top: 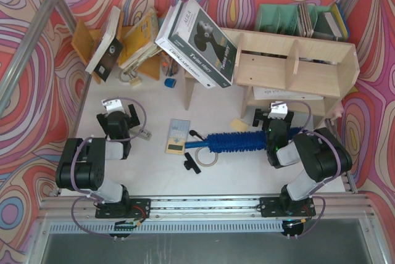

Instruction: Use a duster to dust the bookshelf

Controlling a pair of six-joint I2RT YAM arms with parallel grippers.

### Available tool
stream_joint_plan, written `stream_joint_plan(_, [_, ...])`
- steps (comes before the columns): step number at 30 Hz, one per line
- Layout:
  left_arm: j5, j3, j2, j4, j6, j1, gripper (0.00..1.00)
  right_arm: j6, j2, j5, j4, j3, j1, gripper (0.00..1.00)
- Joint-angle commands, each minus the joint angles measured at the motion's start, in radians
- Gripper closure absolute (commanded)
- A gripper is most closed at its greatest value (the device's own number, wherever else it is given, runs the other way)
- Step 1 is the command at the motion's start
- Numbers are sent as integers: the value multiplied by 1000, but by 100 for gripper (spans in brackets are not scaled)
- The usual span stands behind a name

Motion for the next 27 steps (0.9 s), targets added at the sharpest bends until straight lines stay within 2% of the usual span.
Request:
stream_joint_plan(1, [-1, 4, 2, 3, -12, 5, 2, -2, 7, -150, 40, 28, -47, 1])
stream_joint_plan(3, [-1, 4, 2, 3, -12, 5, 2, -21, 83, -158, 115, 35, -56, 1])
stream_joint_plan(5, [-2, 4, 2, 4, -11, 5, 2, 10, 66, -198, -23, 86, -77, 1])
stream_joint_plan(7, [-2, 4, 3, 3, -12, 5, 2, 28, 63, -207, -57, 95, -90, 1])
stream_joint_plan(27, [0, 5, 4, 1, -10, 5, 2, 19, 63, -204, -40, 91, -92, 1])
